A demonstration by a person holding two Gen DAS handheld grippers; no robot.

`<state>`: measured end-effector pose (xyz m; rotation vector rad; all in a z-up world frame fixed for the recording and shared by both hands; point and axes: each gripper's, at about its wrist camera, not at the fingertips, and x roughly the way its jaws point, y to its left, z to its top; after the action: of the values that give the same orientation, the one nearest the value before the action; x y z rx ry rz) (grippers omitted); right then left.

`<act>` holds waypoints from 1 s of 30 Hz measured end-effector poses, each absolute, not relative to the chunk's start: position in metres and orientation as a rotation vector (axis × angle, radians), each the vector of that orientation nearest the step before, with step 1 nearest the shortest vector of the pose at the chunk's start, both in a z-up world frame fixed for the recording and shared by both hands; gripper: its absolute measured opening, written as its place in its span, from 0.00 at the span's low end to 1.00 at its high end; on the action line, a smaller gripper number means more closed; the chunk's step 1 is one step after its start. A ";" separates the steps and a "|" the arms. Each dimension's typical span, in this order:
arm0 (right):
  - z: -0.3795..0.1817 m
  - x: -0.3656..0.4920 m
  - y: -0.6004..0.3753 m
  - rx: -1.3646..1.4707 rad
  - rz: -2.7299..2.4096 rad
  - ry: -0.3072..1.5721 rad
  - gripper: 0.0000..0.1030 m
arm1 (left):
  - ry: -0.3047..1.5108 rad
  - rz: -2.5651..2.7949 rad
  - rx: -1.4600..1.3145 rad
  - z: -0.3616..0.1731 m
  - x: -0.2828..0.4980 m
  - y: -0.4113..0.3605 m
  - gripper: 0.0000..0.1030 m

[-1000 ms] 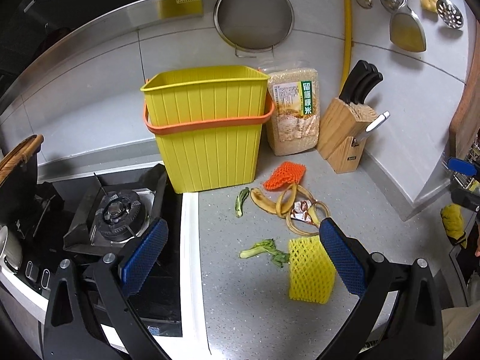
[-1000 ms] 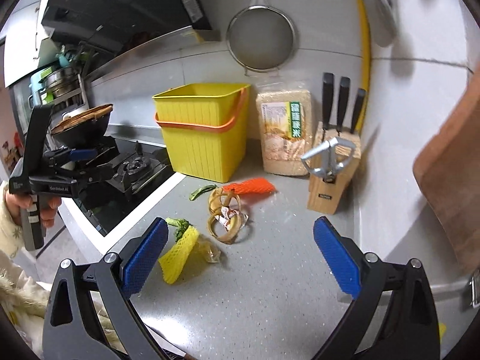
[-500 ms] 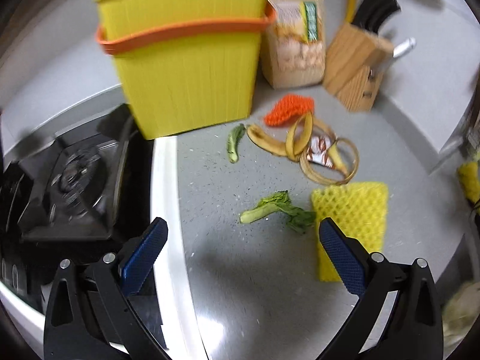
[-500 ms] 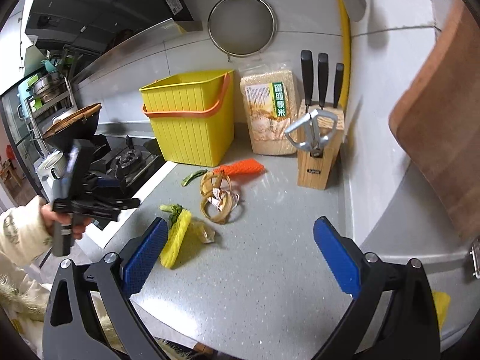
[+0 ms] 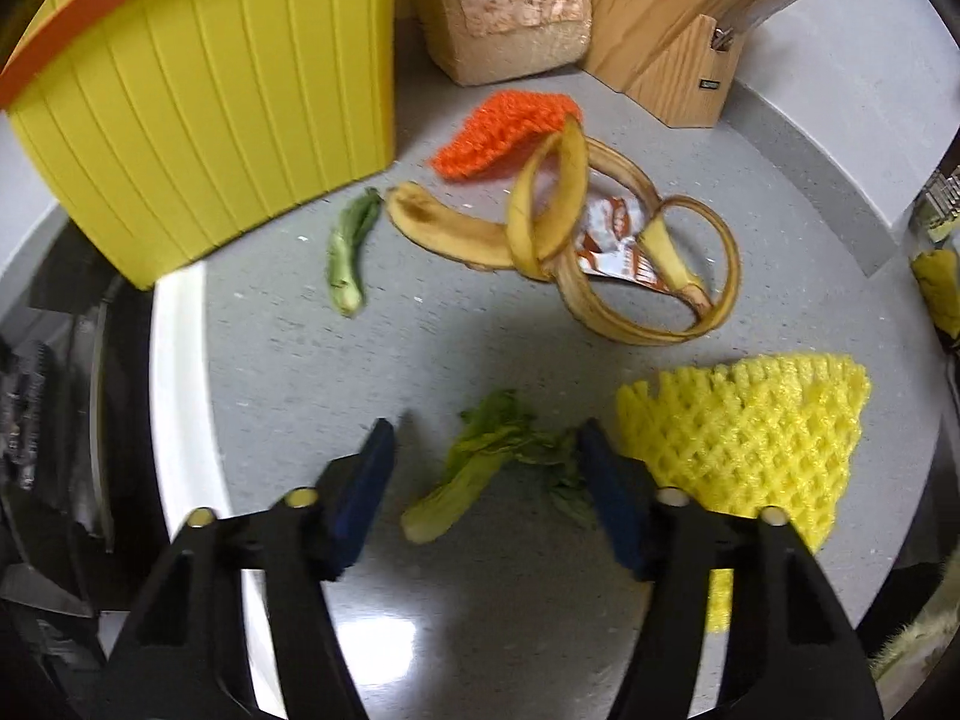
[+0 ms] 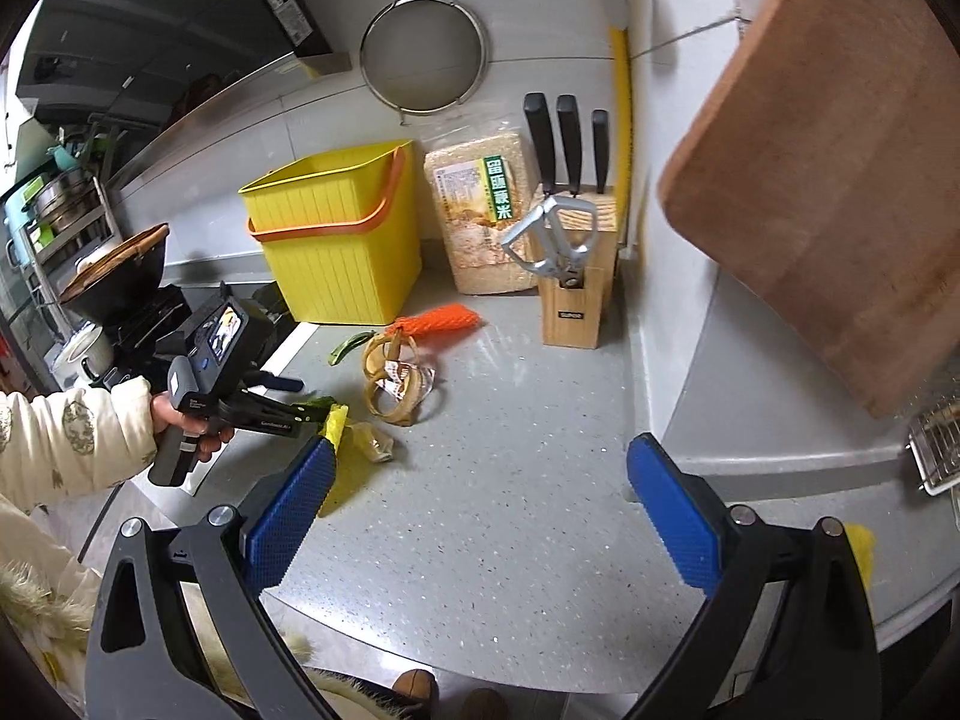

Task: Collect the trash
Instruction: 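Grasp the green vegetable scrap with the left gripper, then grasp the yellow foam net with the right gripper and lift it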

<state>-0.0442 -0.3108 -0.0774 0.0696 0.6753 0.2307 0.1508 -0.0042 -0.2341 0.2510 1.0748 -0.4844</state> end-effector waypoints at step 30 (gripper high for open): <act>-0.122 0.016 -0.232 0.019 0.544 0.812 0.92 | 0.820 -0.173 0.003 -0.103 0.024 0.075 0.07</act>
<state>0.0158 -0.2316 -0.1215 0.0187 0.8119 0.5435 0.0240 0.0749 -0.1028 0.0033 0.8201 -0.1726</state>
